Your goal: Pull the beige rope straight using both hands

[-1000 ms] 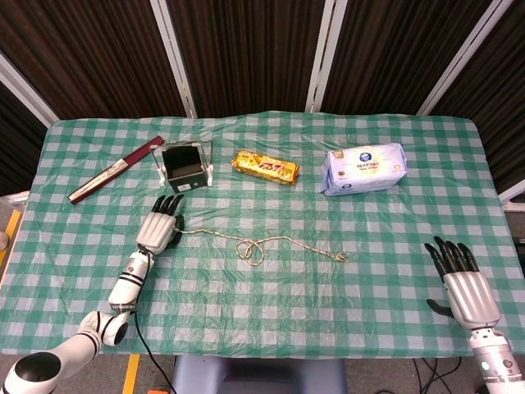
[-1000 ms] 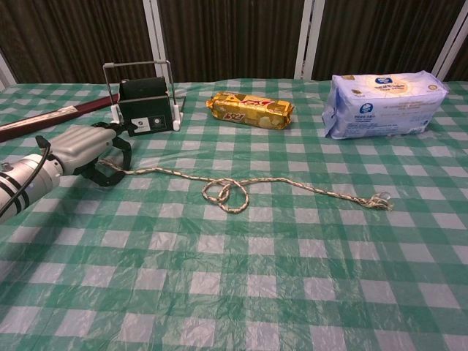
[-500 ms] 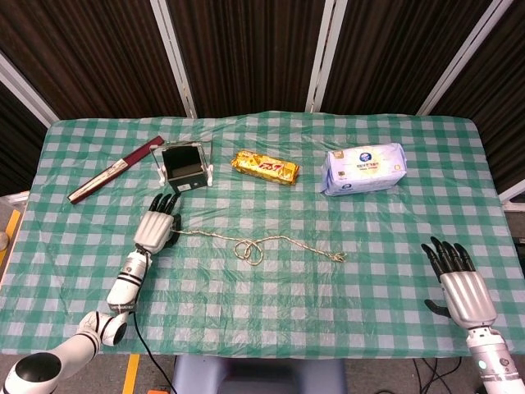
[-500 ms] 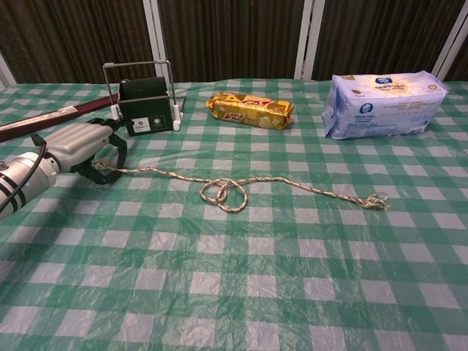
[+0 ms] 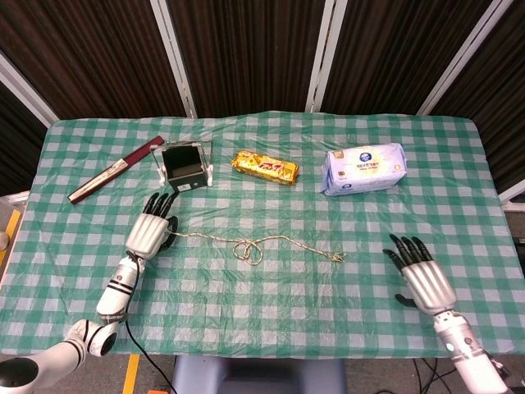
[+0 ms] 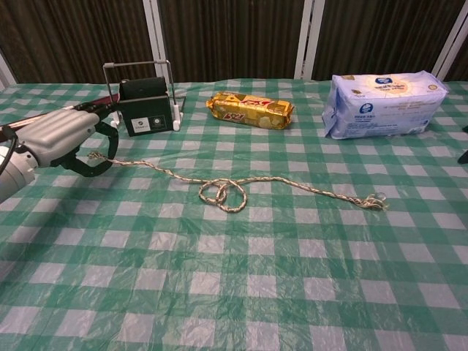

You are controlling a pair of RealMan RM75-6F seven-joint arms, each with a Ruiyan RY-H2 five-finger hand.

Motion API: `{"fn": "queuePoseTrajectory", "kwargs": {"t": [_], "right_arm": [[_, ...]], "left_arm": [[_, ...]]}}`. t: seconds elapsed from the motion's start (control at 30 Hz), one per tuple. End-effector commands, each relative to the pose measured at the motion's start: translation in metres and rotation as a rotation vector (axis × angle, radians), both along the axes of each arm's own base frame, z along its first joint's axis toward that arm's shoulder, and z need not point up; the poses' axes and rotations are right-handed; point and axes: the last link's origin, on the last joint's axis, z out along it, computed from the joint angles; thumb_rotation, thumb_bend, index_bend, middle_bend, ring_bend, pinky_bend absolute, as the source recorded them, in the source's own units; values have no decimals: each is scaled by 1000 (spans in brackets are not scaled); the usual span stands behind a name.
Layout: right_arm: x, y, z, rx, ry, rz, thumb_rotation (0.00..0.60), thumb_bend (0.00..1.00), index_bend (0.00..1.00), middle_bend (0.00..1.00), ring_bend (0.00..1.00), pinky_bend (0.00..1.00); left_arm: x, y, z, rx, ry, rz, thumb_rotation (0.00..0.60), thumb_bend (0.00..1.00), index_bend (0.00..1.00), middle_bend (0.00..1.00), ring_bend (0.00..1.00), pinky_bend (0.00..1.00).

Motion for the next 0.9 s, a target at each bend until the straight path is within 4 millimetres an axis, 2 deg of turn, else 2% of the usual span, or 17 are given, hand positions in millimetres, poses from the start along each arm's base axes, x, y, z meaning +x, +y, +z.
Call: {"fn": "queuePoseTrajectory", "kwargs": {"t": [0.03,0.3,0.5,0.63,0.9], "right_arm": [[23,-17,-23,41,3,67,600,298,518,0,0,0],[73,-44,-67,78,41,141,600,358,551,0,0,0],[95,-61,-93,74,85,135,600,364,552,0,0,0],[102,-70,-103,54,99,132,600,367,549,0,0,0],[95,-86,-119,45,113,77,600,373,548,0,0,0]], "left_arm": [[-3,-12,14,11,13,-14,600,426,622,15,0,0],[-1,-18,18,-5,5,-5,600,426,623,16,0,0],[3,-18,22,0,-4,-8,600,427,627,18,0,0],[3,-18,23,2,1,-6,600,427,632,23,0,0],[-1,-17,25,7,9,14,600,424,631,22,0,0]]}}
